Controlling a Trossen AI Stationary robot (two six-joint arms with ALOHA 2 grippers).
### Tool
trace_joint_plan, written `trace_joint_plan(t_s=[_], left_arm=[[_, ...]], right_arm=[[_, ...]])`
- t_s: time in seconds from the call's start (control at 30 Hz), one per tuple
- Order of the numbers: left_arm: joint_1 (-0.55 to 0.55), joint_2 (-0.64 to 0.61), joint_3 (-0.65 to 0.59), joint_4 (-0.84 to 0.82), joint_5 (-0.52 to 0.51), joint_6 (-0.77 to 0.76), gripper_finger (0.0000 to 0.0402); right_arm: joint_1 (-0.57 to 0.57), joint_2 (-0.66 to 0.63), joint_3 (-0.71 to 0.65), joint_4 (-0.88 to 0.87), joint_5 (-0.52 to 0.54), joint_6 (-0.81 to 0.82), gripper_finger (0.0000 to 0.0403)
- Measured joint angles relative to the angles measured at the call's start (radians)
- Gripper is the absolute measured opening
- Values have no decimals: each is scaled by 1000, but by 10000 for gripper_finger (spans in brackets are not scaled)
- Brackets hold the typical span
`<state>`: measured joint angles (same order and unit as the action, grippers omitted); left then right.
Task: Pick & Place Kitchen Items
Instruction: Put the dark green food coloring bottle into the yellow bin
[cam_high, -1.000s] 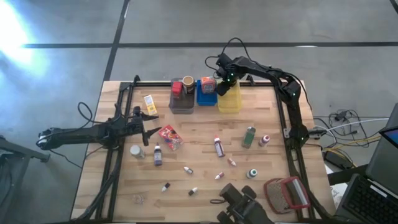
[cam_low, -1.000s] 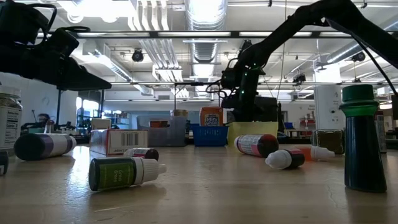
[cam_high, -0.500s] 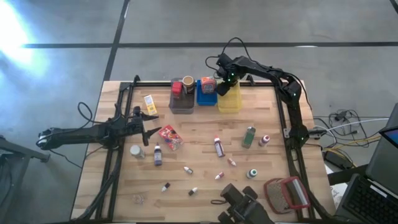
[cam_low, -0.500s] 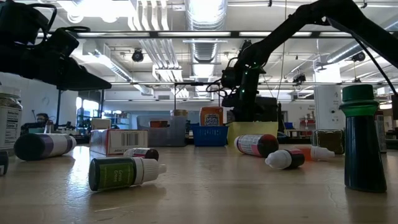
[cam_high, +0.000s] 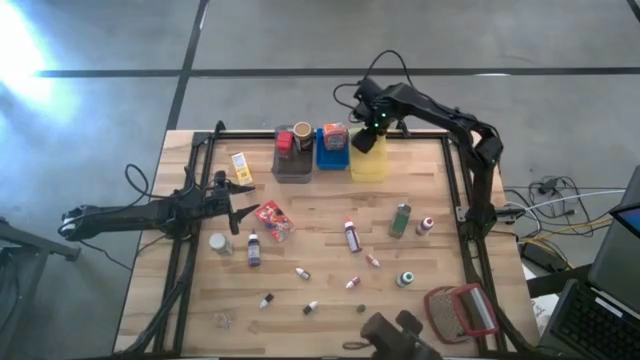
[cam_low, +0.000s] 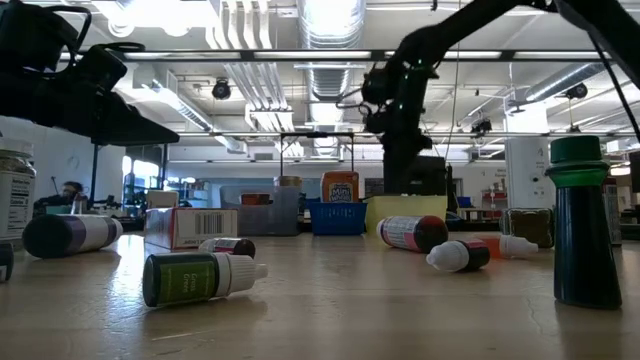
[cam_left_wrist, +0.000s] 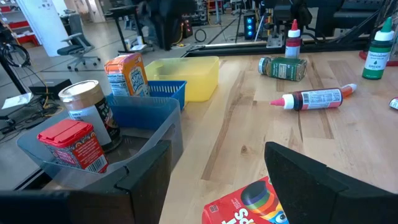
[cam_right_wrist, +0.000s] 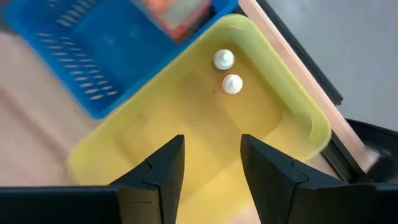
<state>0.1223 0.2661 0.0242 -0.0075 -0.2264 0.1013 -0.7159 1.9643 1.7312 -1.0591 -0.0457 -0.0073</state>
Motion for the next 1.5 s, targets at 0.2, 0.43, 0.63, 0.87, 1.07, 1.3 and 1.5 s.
trace_joint_plan(t_s=[0.2,0.43,0.63,0.87,1.07,1.3,1.5], left_arm=[[0,0,0,0,0,0,261],[0,0,0,0,0,0,261],[0,0,0,0,0,0,261],[0,0,0,0,0,0,261],[0,0,0,0,0,0,261],[0,0,0,0,0,0,261],[0,0,0,0,0,0,261]], right_arm=[[74,-133,-15,-39,3,-12,121],[187,-318,-77,-44,23,9,90],[283,-463,-141,-42,85,67,72],[390,-588,-213,-39,102,127,75],[511,-657,-306,-21,102,180,96],[688,-669,-395,99,101,184,113],[849,-627,-446,207,99,158,119]])
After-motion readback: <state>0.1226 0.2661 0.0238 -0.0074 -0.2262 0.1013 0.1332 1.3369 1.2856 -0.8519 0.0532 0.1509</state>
